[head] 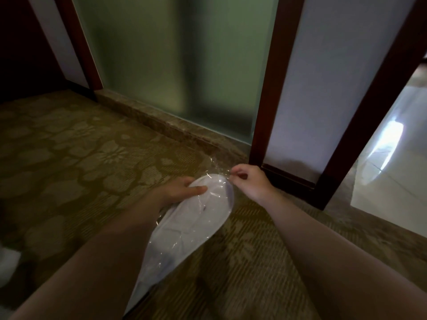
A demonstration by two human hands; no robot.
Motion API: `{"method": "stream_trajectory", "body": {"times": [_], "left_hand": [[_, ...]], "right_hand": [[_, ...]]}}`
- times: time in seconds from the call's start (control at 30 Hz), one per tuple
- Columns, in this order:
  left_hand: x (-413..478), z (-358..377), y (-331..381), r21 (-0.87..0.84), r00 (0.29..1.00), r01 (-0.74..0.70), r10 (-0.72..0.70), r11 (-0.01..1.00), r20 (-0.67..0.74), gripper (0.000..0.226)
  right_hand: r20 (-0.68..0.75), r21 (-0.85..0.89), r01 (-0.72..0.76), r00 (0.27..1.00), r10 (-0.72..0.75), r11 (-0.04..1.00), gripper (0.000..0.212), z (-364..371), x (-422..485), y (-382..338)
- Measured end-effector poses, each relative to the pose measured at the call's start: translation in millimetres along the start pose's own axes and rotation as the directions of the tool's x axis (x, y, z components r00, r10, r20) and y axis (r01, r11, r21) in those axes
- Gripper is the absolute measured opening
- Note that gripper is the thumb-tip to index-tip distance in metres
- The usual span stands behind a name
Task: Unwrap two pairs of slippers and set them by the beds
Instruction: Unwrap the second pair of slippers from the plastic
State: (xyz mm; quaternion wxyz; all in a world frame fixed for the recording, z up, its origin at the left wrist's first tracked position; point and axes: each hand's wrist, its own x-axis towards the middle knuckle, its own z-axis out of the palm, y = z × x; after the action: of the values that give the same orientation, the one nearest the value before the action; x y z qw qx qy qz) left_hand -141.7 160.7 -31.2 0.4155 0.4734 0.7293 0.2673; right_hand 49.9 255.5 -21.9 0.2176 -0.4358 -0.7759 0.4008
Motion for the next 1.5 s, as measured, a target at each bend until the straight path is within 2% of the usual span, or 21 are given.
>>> {"method": "stream_trajectory", "body": {"times": [0.07,0.13,0.33,0.5,0.6,0.67,0.8,1.1,1.2,1.27,1.37,1.5], "left_hand": [[1.2,2.3,2.9,0.004,1.000,-0.006,0.006,1.000,0.020,0.050],[1.1,3.7,5.3,0.017,0.999,-0.005,0.004,1.000,0.039,0.048],[1.4,3.8,2.6,-0.039,0.999,0.003,-0.001,0.999,0.042,0.043],[0.5,3.5,1.7,-0.042,0.999,-0.001,0.003,0.999,0.042,0.046],[1.3,4.7,2.4,-0.042,0.999,-0.004,0.005,0.999,0.034,0.046],[2.3,5.1,2.8,-0.047,1.000,-0.011,0.013,0.999,0.027,0.046],[5.7,5.1,3.2,-0.049,1.000,-0.024,0.025,0.999,0.010,0.043],[11.0,3.8,10.7,-0.040,0.995,-0.075,0.072,0.996,-0.062,0.045],[11.8,4.6,13.4,-0.037,0.993,-0.096,0.093,0.995,-0.067,0.043],[12.0,4.7,14.2,0.024,0.990,-0.120,0.121,0.992,-0.072,0.040],[11.9,5.2,15.2,0.149,0.962,-0.211,0.232,0.966,-0.144,0.032],[9.9,4.3,16.2,0.148,0.925,-0.303,0.328,0.941,-0.189,0.030]], "right_hand": [[0.036,-0.033,0.002,0.999,-0.001,0.999,0.027,3.1,-1.8,-1.8],[0.011,-0.059,0.023,1.000,-0.022,0.998,0.009,3.1,-3.0,-2.5],[-0.067,-0.006,0.001,0.998,-0.001,1.000,0.028,-4.8,2.2,5.6],[-0.035,0.037,-0.044,0.998,0.045,0.998,0.028,-3.3,1.9,10.2],[0.036,0.051,-0.028,0.999,0.027,0.998,0.012,-2.4,0.4,5.1],[0.087,0.019,-0.044,0.995,0.042,0.999,0.014,-1.9,-2.0,2.1],[0.017,-0.012,0.000,1.000,0.000,1.000,0.008,-3.0,-6.3,-4.6],[-0.117,0.120,0.048,0.993,-0.034,0.992,0.030,-10.1,-1.7,-13.3],[-0.109,0.104,0.064,0.993,-0.052,0.993,0.032,-15.0,-1.9,-14.3],[-0.089,0.090,0.061,0.995,-0.053,0.994,0.034,-20.0,-2.6,-13.6],[-0.014,0.111,0.057,0.998,-0.055,0.992,0.033,-28.4,-4.1,-14.5],[0.112,0.097,-0.002,0.994,-0.009,0.995,0.029,-40.5,-6.5,-15.7]]}}
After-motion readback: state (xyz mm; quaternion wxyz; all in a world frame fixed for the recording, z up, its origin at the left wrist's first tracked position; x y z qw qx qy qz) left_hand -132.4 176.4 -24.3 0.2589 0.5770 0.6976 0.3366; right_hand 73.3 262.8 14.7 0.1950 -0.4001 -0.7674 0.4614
